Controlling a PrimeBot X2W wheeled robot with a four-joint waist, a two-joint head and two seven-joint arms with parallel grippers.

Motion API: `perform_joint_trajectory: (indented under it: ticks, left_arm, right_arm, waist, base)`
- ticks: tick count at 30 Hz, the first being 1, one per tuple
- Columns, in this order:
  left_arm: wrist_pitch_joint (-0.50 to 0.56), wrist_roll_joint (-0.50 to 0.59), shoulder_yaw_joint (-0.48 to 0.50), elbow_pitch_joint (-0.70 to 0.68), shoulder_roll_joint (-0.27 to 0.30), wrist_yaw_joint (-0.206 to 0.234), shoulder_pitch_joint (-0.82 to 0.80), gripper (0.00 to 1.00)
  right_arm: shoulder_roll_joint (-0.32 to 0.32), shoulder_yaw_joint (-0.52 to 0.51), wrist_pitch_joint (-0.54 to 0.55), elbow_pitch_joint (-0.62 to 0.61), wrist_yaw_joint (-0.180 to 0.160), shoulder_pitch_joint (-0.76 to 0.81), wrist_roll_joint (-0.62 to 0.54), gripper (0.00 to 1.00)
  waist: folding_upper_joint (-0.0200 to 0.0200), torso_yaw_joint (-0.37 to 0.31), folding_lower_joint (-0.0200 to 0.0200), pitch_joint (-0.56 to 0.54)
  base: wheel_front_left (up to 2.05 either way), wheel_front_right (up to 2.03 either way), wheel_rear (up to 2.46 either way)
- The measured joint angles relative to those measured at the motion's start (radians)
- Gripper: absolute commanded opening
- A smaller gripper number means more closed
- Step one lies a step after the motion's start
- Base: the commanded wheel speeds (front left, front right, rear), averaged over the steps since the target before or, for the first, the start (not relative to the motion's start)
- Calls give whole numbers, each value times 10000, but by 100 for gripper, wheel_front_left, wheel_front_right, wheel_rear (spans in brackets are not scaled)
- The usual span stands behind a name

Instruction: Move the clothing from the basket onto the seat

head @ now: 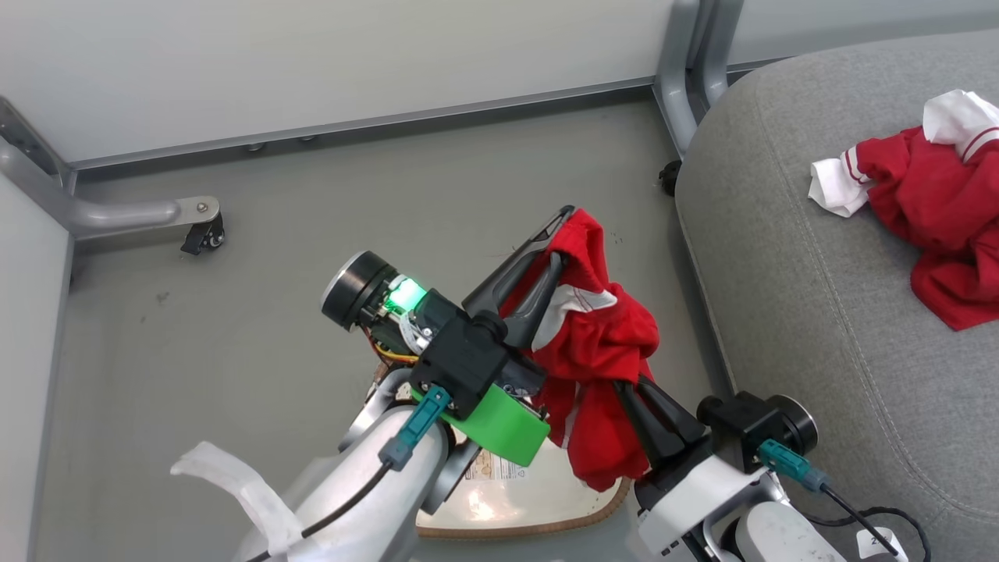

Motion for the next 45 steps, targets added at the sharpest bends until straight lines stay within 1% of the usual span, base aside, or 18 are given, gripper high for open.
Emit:
perform_joint_trajectory:
  ticks: [1, 2, 13, 20, 27, 32, 38, 42, 45]
  left_arm:
    - [0, -2, 29, 40, 0, 56, 17, 35]
    - [0, 2, 44, 127, 10, 94, 41, 100]
    - [322, -199, 27, 706, 153, 188, 315, 100]
    - [339, -504, 117, 1007, 311, 201, 578, 100]
    - [257, -899, 297, 1442, 451, 211, 998, 100]
    - [165, -1135, 362, 1695, 476, 144, 1162, 100]
    - [71, -1179, 355, 1505, 579, -159, 1294, 100]
    - [59, -1139, 280, 1206, 828, -414, 1355, 100]
    - [31, -1043, 265, 999, 1026, -470, 1390, 100]
  right_arm:
    - [-2, 0, 0, -19, 0, 0, 0, 0]
    - [-4, -2, 0, -31, 0, 0, 0, 0]
    - [-33, -40, 2, -322, 0, 36, 13, 0]
    - [8, -150, 0, -1074, 0, 11, 251, 0]
    - [165, -717, 2, -1912, 0, -105, 462, 0]
    - [259, -1078, 0, -2347, 0, -227, 554, 0]
    - [339, -1705, 0, -2853, 0, -463, 663, 0]
    - [362, -2184, 0, -3139, 0, -592, 757, 0]
    - [366, -2531, 2, -3396, 0, -604, 989, 0]
  waist:
    - [0, 2, 0, 16]
    - [0, 8, 0, 28]
    - [0, 36, 1, 30]
    - [0, -57, 1, 127]
    - [0, -323, 1, 289]
    - [0, -641, 1, 429]
    - [0, -1168, 1, 699]
    - [0, -1600, 1, 927]
    - [0, -1941, 1, 1107]
  base:
    - [0, 0, 0]
    - [0, 0, 0]
    - [0, 0, 0]
    - [0, 0, 0]
    - [0, 0, 0]
    - [0, 0, 0]
    - [0, 0, 0]
    - [0, 0, 0]
    - [0, 0, 0]
